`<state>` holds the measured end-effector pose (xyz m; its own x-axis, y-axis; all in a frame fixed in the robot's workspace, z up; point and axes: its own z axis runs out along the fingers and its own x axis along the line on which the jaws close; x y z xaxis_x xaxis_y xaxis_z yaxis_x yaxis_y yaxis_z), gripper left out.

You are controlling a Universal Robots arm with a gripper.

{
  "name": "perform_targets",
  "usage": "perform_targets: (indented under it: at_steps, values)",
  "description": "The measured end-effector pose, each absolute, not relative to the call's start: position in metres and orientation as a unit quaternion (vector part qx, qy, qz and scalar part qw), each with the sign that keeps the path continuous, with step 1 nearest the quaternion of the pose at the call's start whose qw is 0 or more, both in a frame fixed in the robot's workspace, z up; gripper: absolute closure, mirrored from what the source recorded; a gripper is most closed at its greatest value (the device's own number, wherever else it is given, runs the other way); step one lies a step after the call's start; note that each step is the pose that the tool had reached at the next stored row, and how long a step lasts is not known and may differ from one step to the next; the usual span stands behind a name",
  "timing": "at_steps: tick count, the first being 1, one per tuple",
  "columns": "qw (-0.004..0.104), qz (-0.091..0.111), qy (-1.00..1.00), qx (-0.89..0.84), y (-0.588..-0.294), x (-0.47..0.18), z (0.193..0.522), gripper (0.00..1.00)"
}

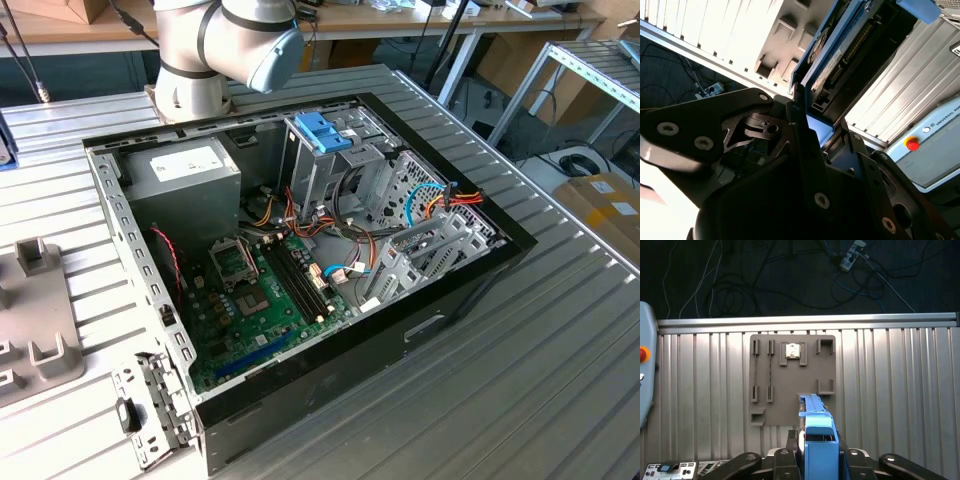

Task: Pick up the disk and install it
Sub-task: 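Pick up the disk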

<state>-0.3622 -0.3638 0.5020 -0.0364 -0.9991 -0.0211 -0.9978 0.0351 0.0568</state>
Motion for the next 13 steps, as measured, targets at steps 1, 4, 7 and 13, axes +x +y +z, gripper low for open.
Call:
perform_targets:
  at_steps: [1, 4, 7, 13]
  values:
    - [0.012, -0.028, -0.719, 0.694, -0.3639, -0.3620, 0.5020, 0.63]
    - [0.012, -0.028, -0.719, 0.694, -0.3643, -0.3603, 0.5020, 0.63]
    - [0.012, -0.028, -0.719, 0.694, -0.3649, -0.3590, 0.5020, 0.63]
    - [0.012, -0.028, -0.719, 0.694, -0.3731, -0.3569, 0.5021, 0.63]
